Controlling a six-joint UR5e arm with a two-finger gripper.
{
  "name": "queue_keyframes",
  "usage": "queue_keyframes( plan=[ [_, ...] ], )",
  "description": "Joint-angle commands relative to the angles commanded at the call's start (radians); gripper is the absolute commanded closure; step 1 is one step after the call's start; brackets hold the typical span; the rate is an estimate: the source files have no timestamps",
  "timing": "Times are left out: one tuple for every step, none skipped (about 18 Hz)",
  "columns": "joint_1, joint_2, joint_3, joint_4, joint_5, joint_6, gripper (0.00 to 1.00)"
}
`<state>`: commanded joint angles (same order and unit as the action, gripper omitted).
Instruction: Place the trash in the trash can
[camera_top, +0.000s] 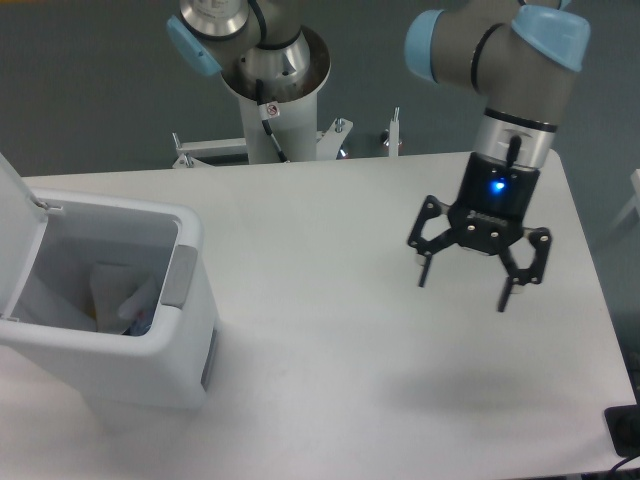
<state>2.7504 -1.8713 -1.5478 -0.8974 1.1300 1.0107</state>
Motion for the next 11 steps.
queue_keyframes(
  plan=[
    [0.000,-0.005,0.000,0.000,0.035,0.021,0.00],
    [0.000,-0.005,-0.005,-0.002,0.078,0.049,0.00],
    [-0.002,-0.005,-0.008,-0.003,0.114,0.084,0.00],
    [-0.005,-0.006,-0.009,-0.009,0.167,0.119,0.00],
    [-0.008,-0.008,-0.009,-0.020,0.201,0.132,0.00],
    [-0.009,-0.012,-0.012,-0.029,0.217,0.147,0.00],
    [-0.009,-0.015,-0.017,-0.044,0.220,0.175,0.00],
    [-0.011,-0.015,-0.020,-0.082,0.240,0.215,0.00],
    [-0.012,-0.022,-0.011,-0.142,0.316,0.235,0.00],
    [-0.017,-0.031,-0.005,-0.182,0.359,0.247,0.00],
    [-0.028,-0.041,0.003,-0.208,0.394,0.264,0.00]
  ],
)
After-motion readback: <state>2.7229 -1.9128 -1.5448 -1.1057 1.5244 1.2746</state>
